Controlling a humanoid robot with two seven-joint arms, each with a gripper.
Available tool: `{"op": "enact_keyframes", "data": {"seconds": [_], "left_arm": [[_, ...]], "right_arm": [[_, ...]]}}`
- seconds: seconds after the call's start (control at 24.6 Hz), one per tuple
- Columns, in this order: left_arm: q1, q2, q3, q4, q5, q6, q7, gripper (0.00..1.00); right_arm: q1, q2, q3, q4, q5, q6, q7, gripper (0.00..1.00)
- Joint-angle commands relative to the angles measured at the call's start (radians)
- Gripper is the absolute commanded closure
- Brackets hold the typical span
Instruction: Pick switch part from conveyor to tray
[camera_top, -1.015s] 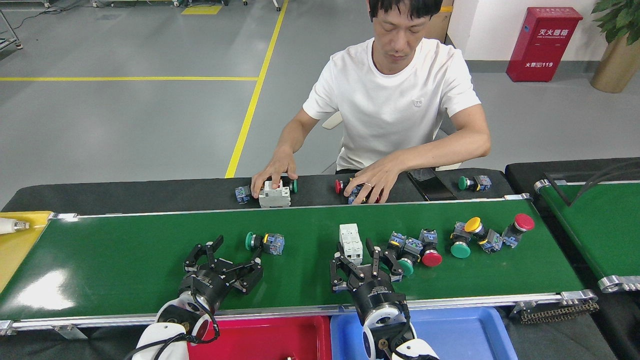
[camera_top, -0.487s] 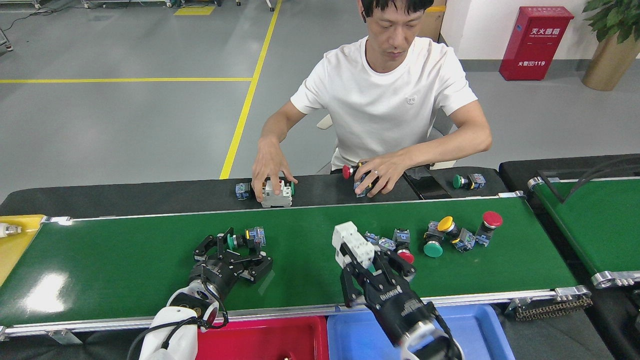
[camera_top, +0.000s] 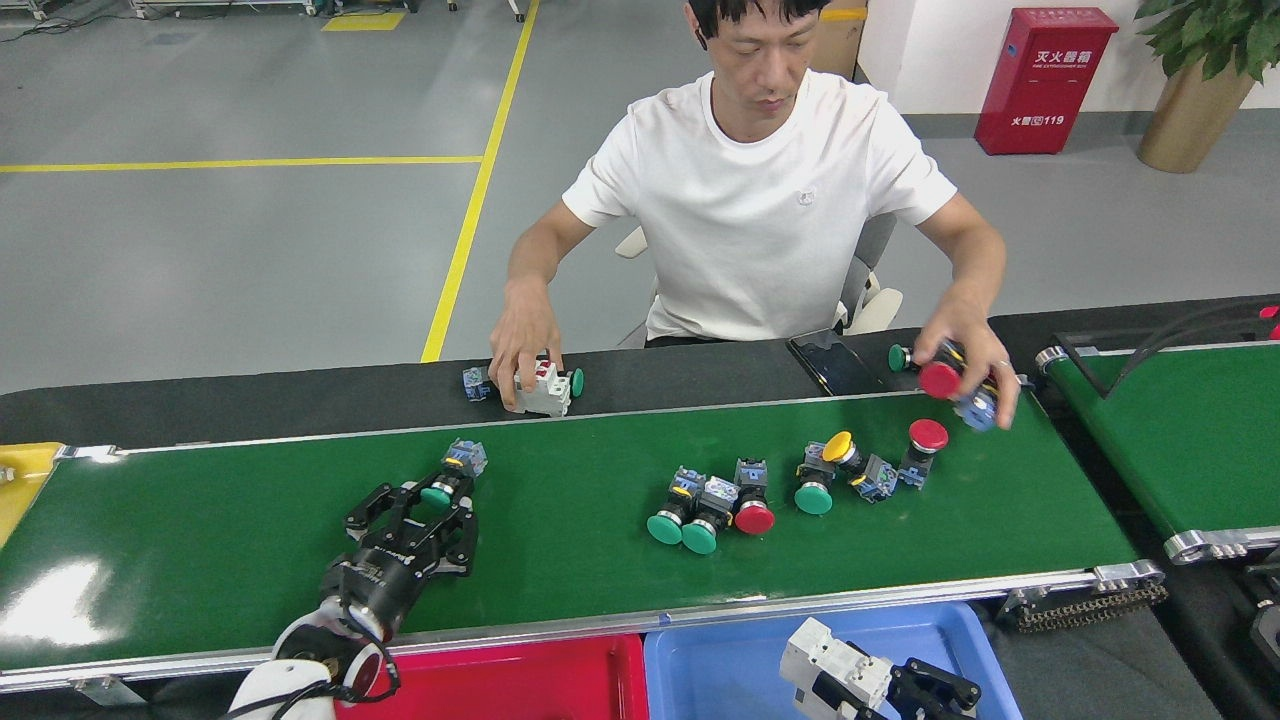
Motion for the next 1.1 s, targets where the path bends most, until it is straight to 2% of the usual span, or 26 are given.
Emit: {"op": "enact_keyframes", "data": {"seconds": [0.0,0.08,0.2,0.32,0.41,0.45,0.53,0.57,0.61,0.65,0.85,0.93,1.06], "left_arm": [[0.077,0.017,0.064,-0.114,0.004,-0.052,0.007,0.92],[0.185,0.019,0.119,-0.209,0.004,-0.098,0.009,0.9],[0.338,0.022,0.193,-0.313,0.003,-0.155,0.017,0.87],[0.472,0.022,0.216,-0.395,-0.002,-0.2,0.069,0.82],[0.538,0.02,0.211,-0.411,-0.005,-0.203,0.086,0.78],[0.558,0.016,0.21,-0.413,-0.005,-0.201,0.087,0.74],[0.57,0.01,0.211,-0.413,-0.005,-0.203,0.089,0.53],[0.571,0.007,0.216,-0.413,-0.005,-0.203,0.089,0.38],[0.571,0.007,0.216,-0.413,-0.003,-0.204,0.09,0.14],[0.571,0.005,0.219,-0.413,-0.002,-0.204,0.09,0.0],[0.565,-0.016,0.242,-0.413,0.038,-0.203,0.11,0.0],[0.556,-0.033,0.279,-0.413,0.082,-0.197,0.093,0.0],[0.525,-0.043,0.351,-0.411,0.104,-0.16,0.021,0.0]], "right_arm": [[-0.001,0.002,-0.042,-0.008,-0.008,-0.017,0.031,0.04],[-0.01,0.016,-0.072,-0.008,-0.008,-0.017,0.032,0.04],[-0.035,0.071,-0.089,-0.008,-0.008,0.037,0.035,0.05],[-0.113,0.085,-0.086,-0.008,0.011,0.266,0.037,0.06],[-0.185,0.093,-0.066,0.001,0.055,0.427,0.037,0.08],[-0.216,0.103,-0.043,0.017,0.087,0.505,0.035,0.08],[-0.26,0.128,-0.005,0.047,0.147,0.638,0.032,0.08],[-0.272,0.137,0.012,0.06,0.183,0.692,0.028,0.08],[-0.271,0.14,0.027,0.064,0.213,0.73,0.025,0.08],[-0.26,0.142,0.039,0.063,0.229,0.74,0.014,0.08],[-0.107,0.135,0.059,0.003,0.245,0.74,-0.166,0.08],[-0.098,0.132,0.059,0.004,0.249,0.741,-0.176,0.08],[-0.139,0.146,0.069,0.017,0.272,0.752,-0.146,0.08]]}}
